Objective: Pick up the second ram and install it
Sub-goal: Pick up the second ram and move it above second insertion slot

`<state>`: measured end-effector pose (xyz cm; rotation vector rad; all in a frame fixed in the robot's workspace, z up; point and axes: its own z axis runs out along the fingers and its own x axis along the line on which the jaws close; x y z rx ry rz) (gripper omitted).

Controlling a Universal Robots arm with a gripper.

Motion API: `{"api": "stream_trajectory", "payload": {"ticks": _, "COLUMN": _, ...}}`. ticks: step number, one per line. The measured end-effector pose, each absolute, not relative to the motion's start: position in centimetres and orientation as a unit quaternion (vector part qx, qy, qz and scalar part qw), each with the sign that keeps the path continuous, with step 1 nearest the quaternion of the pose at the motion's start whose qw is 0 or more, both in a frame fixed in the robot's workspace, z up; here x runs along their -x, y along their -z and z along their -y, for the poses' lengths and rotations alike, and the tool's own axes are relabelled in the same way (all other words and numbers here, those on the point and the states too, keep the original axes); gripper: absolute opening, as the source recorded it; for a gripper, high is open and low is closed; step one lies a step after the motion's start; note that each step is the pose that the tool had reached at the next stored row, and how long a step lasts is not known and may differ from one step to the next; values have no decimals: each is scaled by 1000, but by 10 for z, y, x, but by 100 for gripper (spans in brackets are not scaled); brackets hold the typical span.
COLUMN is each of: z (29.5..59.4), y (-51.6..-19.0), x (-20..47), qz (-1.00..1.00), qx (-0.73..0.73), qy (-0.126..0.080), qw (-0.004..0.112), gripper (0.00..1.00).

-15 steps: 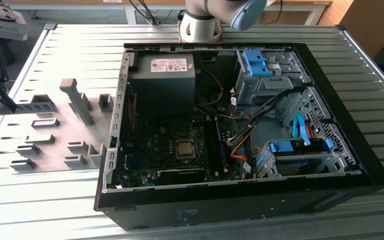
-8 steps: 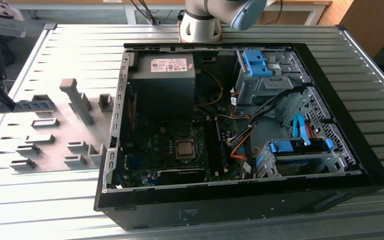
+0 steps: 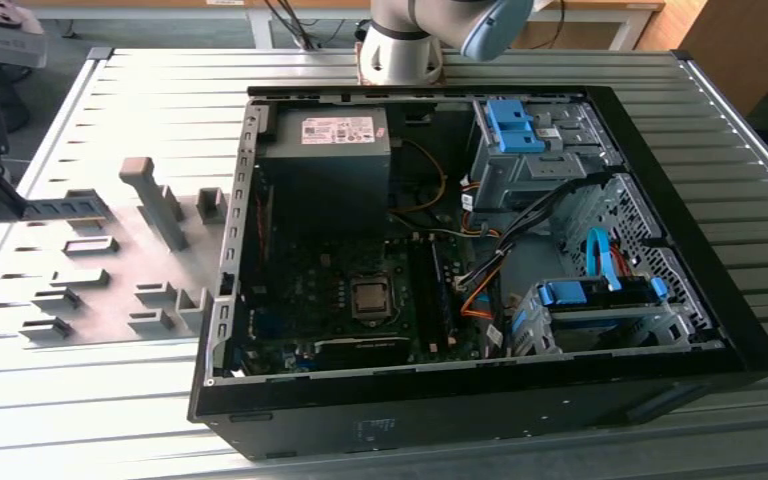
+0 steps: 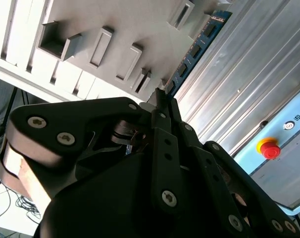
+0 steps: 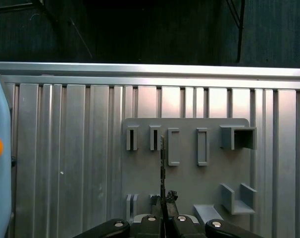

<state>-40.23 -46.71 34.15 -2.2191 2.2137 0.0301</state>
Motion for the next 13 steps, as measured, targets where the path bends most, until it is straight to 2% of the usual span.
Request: {"api": "stream_trajectory", "payload": {"ticks": 13, "z": 467, "y": -354, "x": 402, "qz": -706, "qx": 708, "qy": -10, "qw": 3, "gripper": 14}}
